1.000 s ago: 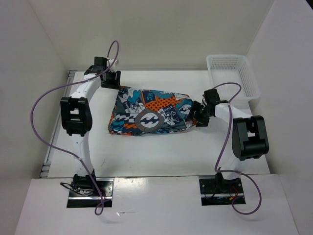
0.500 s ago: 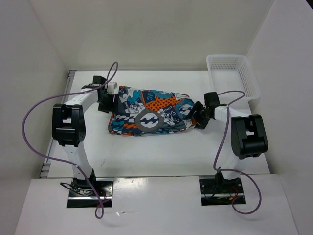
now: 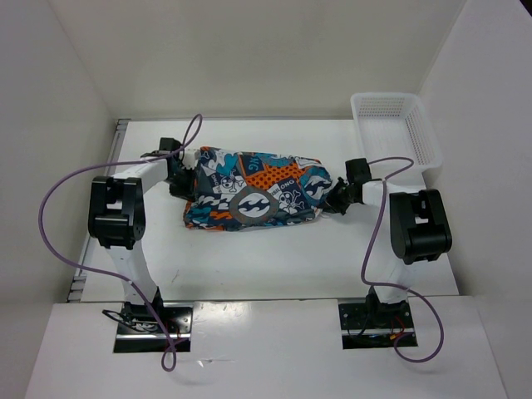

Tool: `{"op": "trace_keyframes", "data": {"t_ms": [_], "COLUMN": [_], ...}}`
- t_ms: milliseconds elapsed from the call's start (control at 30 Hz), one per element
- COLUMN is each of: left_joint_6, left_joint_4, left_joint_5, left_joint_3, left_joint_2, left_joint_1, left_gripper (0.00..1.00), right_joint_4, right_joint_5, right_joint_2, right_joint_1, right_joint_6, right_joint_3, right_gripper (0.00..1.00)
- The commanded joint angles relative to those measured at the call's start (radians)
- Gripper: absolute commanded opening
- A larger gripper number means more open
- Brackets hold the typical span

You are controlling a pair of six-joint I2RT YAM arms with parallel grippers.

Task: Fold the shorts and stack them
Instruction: Fold the shorts

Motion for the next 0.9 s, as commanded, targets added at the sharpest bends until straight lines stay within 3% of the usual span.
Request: {"op": "trace_keyframes", "data": {"t_ms": [0, 133, 333, 400, 467, 700, 867], "left_joint_6": [0.004, 0.004, 0.004, 0.004, 0.004, 0.004, 0.004], "left_joint_4": [0.017, 0.007, -0.094, -0.114, -0.114, -0.109, -0.078], "left_joint_5": [0.037, 0.037, 0.072, 0.098, 0.113, 0.222, 0.224], "left_joint_3": [-0.027, -0.04, 0.063, 0.1, 0.12, 0.384, 0.468], "left_joint_2": [0.006, -0.03, -0.081, -0.081, -0.081, 0.026, 0.179], "left_joint_1": [-0.001, -0.001, -0.001, -0.01, -0.024, -0.313, -0.415], "left_gripper": [0.06, 0.05, 0.26, 0.39, 0.45, 0.53, 0.54], "right_joint_4": [0.003, -0.045, -0.098, -0.134, -0.157, -0.212, -0.212], "right_joint_5": [0.044, 0.066, 0.104, 0.147, 0.189, 0.21, 0.198], "right_joint_2": [0.012, -0.021, -0.053, -0.076, -0.095, -0.098, -0.098], "right_joint_1": [-0.005, -0.005, -0.005, -0.005, -0.005, -0.005, -0.005], "right_joint_6": [-0.038, -0.068, -0.127, -0.153, -0.174, -0.252, -0.253], "right_joint_3": [0.032, 0.059, 0.095, 0.118, 0.144, 0.208, 0.208], "right_gripper": [0.0, 0.0, 0.0, 0.0, 0.0, 0.0, 0.0]}}
